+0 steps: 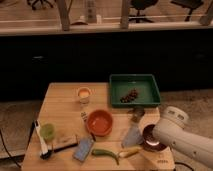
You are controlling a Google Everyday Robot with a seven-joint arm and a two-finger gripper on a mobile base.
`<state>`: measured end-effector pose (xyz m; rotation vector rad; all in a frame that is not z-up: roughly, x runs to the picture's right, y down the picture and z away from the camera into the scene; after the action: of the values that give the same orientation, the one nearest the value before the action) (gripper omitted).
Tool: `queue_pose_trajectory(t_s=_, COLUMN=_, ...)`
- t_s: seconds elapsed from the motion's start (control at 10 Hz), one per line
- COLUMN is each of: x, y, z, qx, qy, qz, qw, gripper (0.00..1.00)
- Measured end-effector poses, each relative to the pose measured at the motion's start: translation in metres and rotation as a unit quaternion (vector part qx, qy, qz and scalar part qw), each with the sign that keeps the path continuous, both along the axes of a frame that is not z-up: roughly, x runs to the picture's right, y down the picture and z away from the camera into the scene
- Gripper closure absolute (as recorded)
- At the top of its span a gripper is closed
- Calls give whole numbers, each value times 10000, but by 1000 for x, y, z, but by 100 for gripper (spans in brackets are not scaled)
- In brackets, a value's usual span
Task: Stack bowls on top of each other
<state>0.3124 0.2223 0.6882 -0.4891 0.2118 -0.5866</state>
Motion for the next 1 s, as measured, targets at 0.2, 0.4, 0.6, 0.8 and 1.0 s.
queue_pose_trajectory(t_s=0.2, x=7, y=2, z=1, qx=-120, qy=-77, qz=34, qw=9999, gripper=20)
queue_pose_trajectory(t_s=0.4, x=14, y=7, z=2, qx=-226, qy=-283, qz=-114, qw=9993, gripper=20)
queue_pose_trajectory(t_s=0.6, x=16, y=13, z=5, qx=-370, qy=-642, qz=-388, qw=9965, gripper=20)
queue_pose_trajectory(t_s=0.8, x=13, y=19, z=10, qx=-476, qy=-860, qz=-512, qw=9938, gripper=20)
queue_pose_trajectory(t_s=1.0, x=5, y=26, z=16, qx=-597, qy=-1046, qz=-641, qw=9906, gripper=20)
